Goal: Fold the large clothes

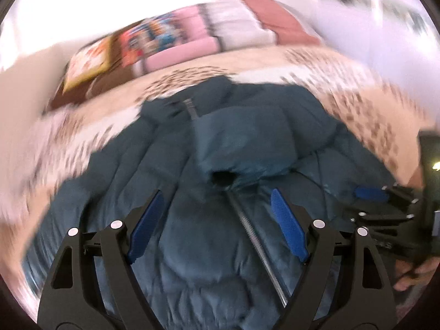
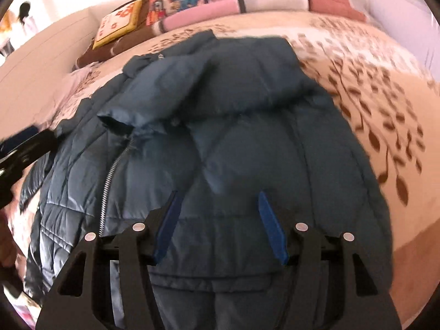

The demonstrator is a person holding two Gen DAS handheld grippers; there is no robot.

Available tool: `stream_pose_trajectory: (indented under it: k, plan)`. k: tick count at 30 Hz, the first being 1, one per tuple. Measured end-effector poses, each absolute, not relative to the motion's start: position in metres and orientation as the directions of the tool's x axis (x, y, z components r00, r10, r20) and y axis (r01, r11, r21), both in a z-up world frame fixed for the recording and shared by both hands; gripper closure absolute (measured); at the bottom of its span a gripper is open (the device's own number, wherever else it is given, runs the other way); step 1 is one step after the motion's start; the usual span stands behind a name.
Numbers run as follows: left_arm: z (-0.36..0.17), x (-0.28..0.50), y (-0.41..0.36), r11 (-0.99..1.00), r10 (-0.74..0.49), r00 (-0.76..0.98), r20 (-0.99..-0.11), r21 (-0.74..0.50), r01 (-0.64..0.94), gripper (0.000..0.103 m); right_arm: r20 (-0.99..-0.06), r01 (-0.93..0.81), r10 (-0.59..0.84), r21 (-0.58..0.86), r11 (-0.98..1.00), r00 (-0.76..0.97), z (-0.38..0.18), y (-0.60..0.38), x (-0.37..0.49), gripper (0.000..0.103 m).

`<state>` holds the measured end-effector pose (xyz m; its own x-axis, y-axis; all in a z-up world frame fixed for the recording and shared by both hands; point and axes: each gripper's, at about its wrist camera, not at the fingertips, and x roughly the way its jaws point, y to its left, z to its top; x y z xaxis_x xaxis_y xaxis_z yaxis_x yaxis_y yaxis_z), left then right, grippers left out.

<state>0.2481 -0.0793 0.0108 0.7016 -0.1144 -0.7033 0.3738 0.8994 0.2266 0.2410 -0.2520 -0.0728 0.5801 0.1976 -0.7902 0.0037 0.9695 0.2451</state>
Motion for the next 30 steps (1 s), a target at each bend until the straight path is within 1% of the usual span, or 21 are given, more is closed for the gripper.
stream_pose_trajectory:
  k: [4, 6, 8, 9, 10, 11, 12, 13, 14, 16, 19, 21, 24, 27, 30]
  plan:
    - [-0.009, 0.257, -0.128, 0.766, -0.06, 0.723, -0.688, 0.433, 0.475, 0.023, -0.774, -0.019, 0.173, 0.204, 0.979, 0.609, -0.078, -0.251, 0.237, 0.044]
    - [-0.017, 0.263, -0.146, 0.718, -0.04, 0.737, -0.675, 0.494, 0.491, 0.023, -0.767, -0.029, 0.157, 0.179, 0.983, 0.622, -0.083, -0.248, 0.238, 0.043]
    - [-0.024, 0.269, -0.159, 0.69, -0.025, 0.737, -0.676, 0.521, 0.502, 0.023, -0.763, -0.032, 0.15, 0.168, 0.985, 0.629, -0.087, -0.248, 0.237, 0.043]
    - [-0.03, 0.275, -0.167, 0.67, 0.011, 0.756, -0.654, 0.566, 0.48, 0.024, -0.76, -0.036, 0.147, 0.161, 0.986, 0.634, -0.089, -0.247, 0.237, 0.042]
    - [-0.035, 0.28, -0.171, 0.655, 0.046, 0.772, -0.634, 0.602, 0.456, 0.031, -0.757, -0.038, 0.145, 0.158, 0.987, 0.637, -0.089, -0.247, 0.238, 0.042]
    - [-0.039, 0.284, -0.169, 0.653, 0.058, 0.767, -0.64, 0.605, 0.455, 0.053, -0.756, -0.038, 0.146, 0.158, 0.987, 0.639, -0.09, -0.248, 0.238, 0.041]
    - [-0.042, 0.29, -0.168, 0.665, 0.061, 0.746, -0.663, 0.585, 0.465, 0.068, -0.754, -0.039, 0.148, 0.16, 0.986, 0.64, -0.091, -0.249, 0.238, 0.041]
    - [-0.04, 0.297, -0.163, 0.705, 0.054, 0.713, -0.699, 0.532, 0.468, 0.09, -0.752, -0.039, 0.15, 0.164, 0.986, 0.642, -0.092, -0.249, 0.237, 0.041]
    - [-0.034, 0.302, -0.154, 0.76, 0.042, 0.7, -0.713, 0.478, 0.441, 0.093, -0.75, -0.038, 0.153, 0.168, 0.985, 0.643, -0.093, -0.251, 0.237, 0.041]
    - [-0.019, 0.307, -0.134, 0.838, 0.005, 0.703, -0.711, 0.387, 0.385, 0.097, -0.746, -0.037, 0.156, 0.174, 0.984, 0.647, -0.094, -0.253, 0.237, 0.04]
    - [0.005, 0.312, -0.096, 0.927, -0.028, 0.706, -0.708, 0.246, 0.283, 0.1, -0.745, -0.033, 0.14, 0.157, 0.987, 0.652, -0.095, -0.248, 0.235, 0.039]
    - [0.016, 0.317, -0.065, 0.965, -0.012, 0.711, -0.703, 0.178, 0.192, 0.101, -0.745, -0.032, 0.124, 0.137, 0.99, 0.656, -0.096, -0.244, 0.233, 0.039]
    - [0.013, 0.328, -0.025, 0.993, 0.001, 0.69, -0.724, 0.082, 0.084, 0.101, -0.744, -0.03, 0.107, 0.117, 0.993, 0.659, -0.097, -0.242, 0.234, 0.038]
    - [0.0, 0.339, 0.023, 0.999, 0.021, 0.648, -0.761, -0.008, -0.042, 0.101, -0.743, -0.029, 0.102, 0.11, 0.994, 0.662, -0.099, -0.239, 0.232, 0.037]
    - [-0.018, 0.346, 0.053, 0.992, 0.04, 0.606, -0.795, -0.043, -0.121, 0.101, -0.741, -0.03, 0.099, 0.106, 0.994, 0.664, -0.1, -0.239, 0.232, 0.036]
